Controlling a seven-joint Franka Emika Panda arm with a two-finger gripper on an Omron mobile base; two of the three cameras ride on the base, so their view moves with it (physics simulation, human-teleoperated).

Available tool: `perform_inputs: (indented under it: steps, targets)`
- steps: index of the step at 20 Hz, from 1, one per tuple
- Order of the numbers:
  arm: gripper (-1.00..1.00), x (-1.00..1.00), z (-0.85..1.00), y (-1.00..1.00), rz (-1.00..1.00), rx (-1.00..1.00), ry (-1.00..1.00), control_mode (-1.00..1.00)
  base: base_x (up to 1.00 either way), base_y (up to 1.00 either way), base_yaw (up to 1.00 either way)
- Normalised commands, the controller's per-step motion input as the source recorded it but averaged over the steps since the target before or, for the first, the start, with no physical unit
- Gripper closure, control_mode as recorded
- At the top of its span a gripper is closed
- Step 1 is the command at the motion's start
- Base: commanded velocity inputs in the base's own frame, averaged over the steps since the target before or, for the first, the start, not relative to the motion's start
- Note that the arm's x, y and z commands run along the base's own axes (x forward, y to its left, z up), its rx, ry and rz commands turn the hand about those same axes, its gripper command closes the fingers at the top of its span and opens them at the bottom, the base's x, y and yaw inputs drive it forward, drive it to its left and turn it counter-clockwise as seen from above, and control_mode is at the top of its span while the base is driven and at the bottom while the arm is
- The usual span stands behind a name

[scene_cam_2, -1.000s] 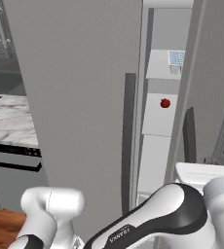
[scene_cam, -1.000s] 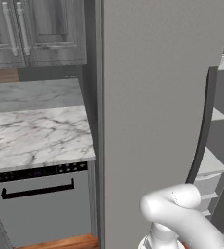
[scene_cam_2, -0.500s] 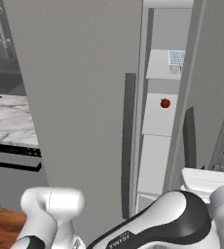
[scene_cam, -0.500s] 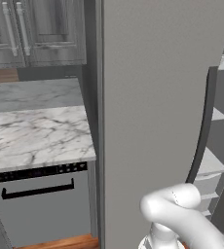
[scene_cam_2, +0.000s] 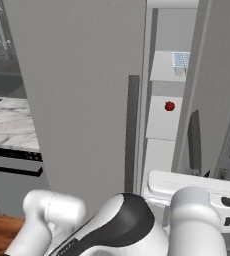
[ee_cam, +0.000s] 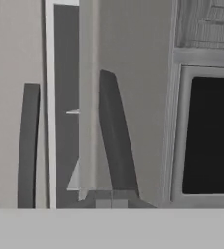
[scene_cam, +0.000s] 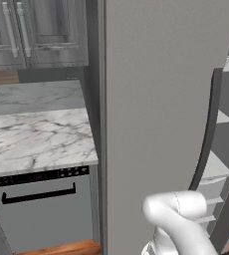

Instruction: Open the freezer door, pick up the ice cube tray from the freezer, and place it on the dining counter.

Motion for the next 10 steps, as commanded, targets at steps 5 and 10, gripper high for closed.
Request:
perform_inputs:
  steps: [5, 10]
  targets:
    - [1.00, 0.02, 0.02, 0.98, -0.12, -0.01, 0.00, -1.00, 0.00, 0.00, 0.00]
    - [1.00, 0.12, 0.05, 0.62, -0.17, 0.00, -0.01, -1.00, 0.00, 0.00, 0.00]
